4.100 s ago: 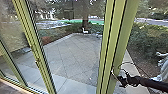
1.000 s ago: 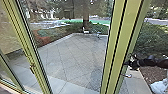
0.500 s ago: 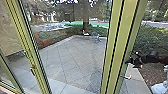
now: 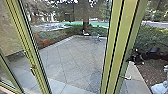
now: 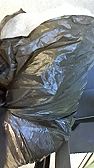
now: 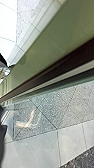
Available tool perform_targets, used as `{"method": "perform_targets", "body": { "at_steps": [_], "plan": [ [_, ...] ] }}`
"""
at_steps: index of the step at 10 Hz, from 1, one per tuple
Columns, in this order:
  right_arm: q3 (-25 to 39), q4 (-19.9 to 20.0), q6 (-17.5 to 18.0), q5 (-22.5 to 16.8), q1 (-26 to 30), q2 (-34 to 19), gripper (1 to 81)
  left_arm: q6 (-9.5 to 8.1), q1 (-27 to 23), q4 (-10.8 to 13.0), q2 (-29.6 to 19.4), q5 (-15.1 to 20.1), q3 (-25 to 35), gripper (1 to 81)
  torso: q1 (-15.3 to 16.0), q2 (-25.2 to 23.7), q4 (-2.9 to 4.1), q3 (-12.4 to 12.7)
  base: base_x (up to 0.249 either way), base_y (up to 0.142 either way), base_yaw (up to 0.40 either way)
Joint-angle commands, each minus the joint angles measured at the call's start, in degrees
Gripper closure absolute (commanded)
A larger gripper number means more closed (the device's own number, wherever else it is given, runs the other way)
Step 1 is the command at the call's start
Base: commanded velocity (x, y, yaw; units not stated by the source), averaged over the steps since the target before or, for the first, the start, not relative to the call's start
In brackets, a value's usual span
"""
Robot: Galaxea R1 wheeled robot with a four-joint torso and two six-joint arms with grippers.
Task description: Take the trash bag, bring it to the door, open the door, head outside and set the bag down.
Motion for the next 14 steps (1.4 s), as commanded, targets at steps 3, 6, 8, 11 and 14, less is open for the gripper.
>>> {"method": "perform_targets", "body": {
  "at_steps": [3,6,8,11,14],
  "plan": [
    [1.1,-18.3,-2.7,-7.6,10.8,-2.9,1.0,0.28,-1.5,-0.3,-0.3,5.0,0.2,81.1,0.0,0.0,0.0,0.0,0.0,0.0,0.0],
    [0.2,-22.0,-8.5,-10.0,12.8,-4.5,1.0,0.2,-1.5,-0.7,-0.3,5.0,0.2,81.1,0.0,0.0,0.0,0.0,0.0,0.0,0.0],
    [-0.8,-22.1,-12.1,-10.0,13.5,-5.7,1.0,0.19,-1.6,-0.7,0.1,5.1,0.2,81.1,0.0,0.0,0.0,0.0,0.0,0.0,0.0],
    [-1.8,-22.8,-15.4,-10.0,13.6,-7.1,1.0,0.02,-1.6,-0.8,0.1,5.2,0.2,81.1,0.0,0.0,0.0,0.0,0.0,0.0,0.0],
    [-3.2,-24.3,-18.4,-10.0,13.2,-8.7,1.0,-0.07,-1.5,-0.8,0.2,5.2,0.2,81.1,0.0,0.0,0.0,0.0,0.0,0.0,0.0]
  ]
}}
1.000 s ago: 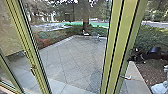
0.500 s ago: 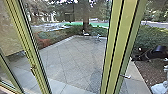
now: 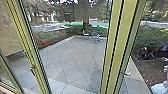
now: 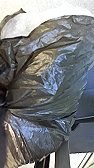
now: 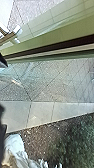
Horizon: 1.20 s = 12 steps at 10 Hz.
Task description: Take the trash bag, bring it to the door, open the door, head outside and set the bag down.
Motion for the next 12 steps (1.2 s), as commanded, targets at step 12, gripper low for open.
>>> {"method": "perform_targets", "body": {
  "at_steps": [12],
  "plan": [
    [-8.4,-17.6,-9.9,1.8,2.7,-6.0,1.0,0.0,-1.6,-0.7,0.4,5.1,0.2,81.1,0.0,0.0,-1.77,0.0,0.0,0.0,0.0]
  ]
}}
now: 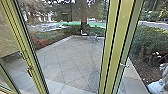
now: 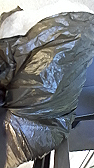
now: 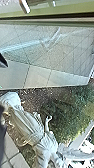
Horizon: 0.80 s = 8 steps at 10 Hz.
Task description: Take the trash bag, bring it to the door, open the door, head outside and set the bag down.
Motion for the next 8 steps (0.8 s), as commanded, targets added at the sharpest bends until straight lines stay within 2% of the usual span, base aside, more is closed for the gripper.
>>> {"method": "perform_targets", "body": {
  "at_steps": [1,6,8],
  "plan": [
    [-4.0,-8.7,-3.0,2.1,6.3,-1.2,1.0,0.04,-1.6,-0.8,-0.1,4.9,0.3,81.1,0.0,0.0,0.0,0.0,0.0,0.0,0.0],
    [-13.2,-9.7,-10.8,7.7,6.4,-2.2,1.0,-0.05,-1.1,-0.8,0.1,5.1,0.3,81.1,0.0,0.0,0.0,0.0,0.0,0.0,0.0],
    [-17.5,-9.7,-15.2,10.1,7.1,-2.2,1.0,-0.05,-1.0,-0.8,0.2,5.2,0.4,81.1,0.0,0.0,0.0,0.0,0.0,0.0,0.0]
  ]
}}
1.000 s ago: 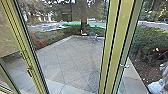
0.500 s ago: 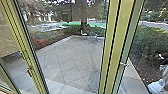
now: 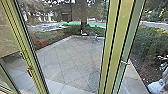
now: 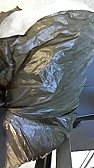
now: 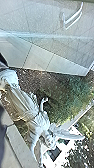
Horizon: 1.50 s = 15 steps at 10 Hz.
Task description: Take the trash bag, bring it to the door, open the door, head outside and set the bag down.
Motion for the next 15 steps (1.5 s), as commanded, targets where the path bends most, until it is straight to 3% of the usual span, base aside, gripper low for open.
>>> {"method": "perform_targets", "body": {
  "at_steps": [1,6,11,15],
  "plan": [
    [-6.0,-4.0,-5.9,1.8,9.4,-0.6,1.0,0.04,-1.4,-0.8,0.4,5.2,0.3,81.1,0.0,0.0,0.0,0.0,0.0,0.0,0.0],
    [-16.1,-3.8,-11.3,8.5,9.4,1.0,1.0,-0.23,-0.9,-1.6,0.5,5.2,0.3,81.1,0.0,0.0,0.0,0.0,0.0,0.0,0.0],
    [-18.1,-3.4,-13.8,9.9,8.0,-0.5,1.0,-0.23,-0.4,-1.6,0.4,5.1,0.2,81.1,0.0,0.0,0.0,0.0,0.0,0.0,0.0],
    [-25.2,-3.1,-16.8,15.3,5.9,-1.3,1.0,-0.23,-0.3,-1.6,0.2,5.2,0.4,81.1,0.0,0.0,0.0,0.0,0.0,0.0,0.0]
  ]
}}
